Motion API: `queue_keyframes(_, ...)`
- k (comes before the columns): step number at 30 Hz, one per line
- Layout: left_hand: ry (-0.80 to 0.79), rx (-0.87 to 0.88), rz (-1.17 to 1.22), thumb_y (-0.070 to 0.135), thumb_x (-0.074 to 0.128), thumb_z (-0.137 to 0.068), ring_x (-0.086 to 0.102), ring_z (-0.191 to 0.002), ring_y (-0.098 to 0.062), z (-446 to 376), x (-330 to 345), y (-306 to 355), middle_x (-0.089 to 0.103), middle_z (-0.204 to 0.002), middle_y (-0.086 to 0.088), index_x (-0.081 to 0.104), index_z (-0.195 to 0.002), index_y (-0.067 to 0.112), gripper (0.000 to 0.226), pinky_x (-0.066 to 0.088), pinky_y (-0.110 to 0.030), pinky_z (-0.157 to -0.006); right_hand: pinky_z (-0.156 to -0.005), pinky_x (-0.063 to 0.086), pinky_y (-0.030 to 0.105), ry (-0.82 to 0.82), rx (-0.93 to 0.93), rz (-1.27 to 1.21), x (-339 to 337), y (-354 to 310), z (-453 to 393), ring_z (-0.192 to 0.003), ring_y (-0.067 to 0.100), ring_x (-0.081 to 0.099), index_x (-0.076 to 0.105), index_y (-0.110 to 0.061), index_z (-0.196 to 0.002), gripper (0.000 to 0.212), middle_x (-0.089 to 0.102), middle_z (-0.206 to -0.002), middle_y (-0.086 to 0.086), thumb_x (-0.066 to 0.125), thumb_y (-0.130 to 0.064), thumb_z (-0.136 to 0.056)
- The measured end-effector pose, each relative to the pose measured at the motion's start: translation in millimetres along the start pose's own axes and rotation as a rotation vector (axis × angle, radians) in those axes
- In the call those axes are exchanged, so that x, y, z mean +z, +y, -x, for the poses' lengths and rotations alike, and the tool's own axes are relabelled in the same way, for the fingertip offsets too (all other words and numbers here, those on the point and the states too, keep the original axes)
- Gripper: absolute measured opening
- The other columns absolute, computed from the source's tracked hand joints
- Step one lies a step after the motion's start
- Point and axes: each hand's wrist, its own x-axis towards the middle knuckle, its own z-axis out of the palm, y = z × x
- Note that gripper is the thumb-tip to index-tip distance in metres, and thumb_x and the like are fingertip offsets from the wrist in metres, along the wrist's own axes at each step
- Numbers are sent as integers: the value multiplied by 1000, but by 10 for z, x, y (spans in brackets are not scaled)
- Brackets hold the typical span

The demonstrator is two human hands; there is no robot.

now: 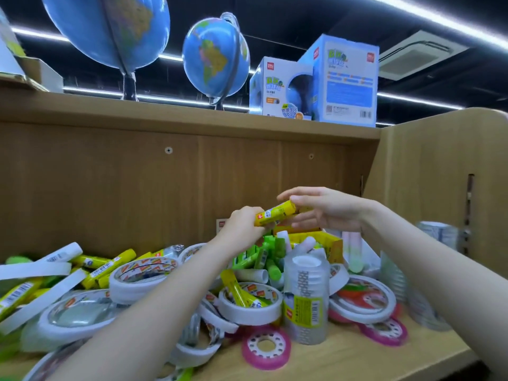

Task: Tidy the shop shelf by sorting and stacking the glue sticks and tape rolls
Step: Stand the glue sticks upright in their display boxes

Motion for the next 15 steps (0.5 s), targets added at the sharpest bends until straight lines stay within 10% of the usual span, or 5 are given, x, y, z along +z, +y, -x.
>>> queue_keyframes(6,-85,52,-74,23,57,-88,65,-78,-29,-282,242,267,68,-82,-12,60,-87,7,17,52,-37,-75,-85,56,31,92,73,243,-103,-13,45,-93,19,66,64,-5,-104,32,65,-101,12,66,-26,-81)
queue_keyframes(15,-78,36,-193,13,57,-86,50,-112,-35,-524,427,410,51,-119,-18,44,-120,3,38,39,-36,-84,-41,46,12,437,49,-47,-203,109,37,-54,10,57,63,-3,-82,2,56,-73,7,65,-4,-83)
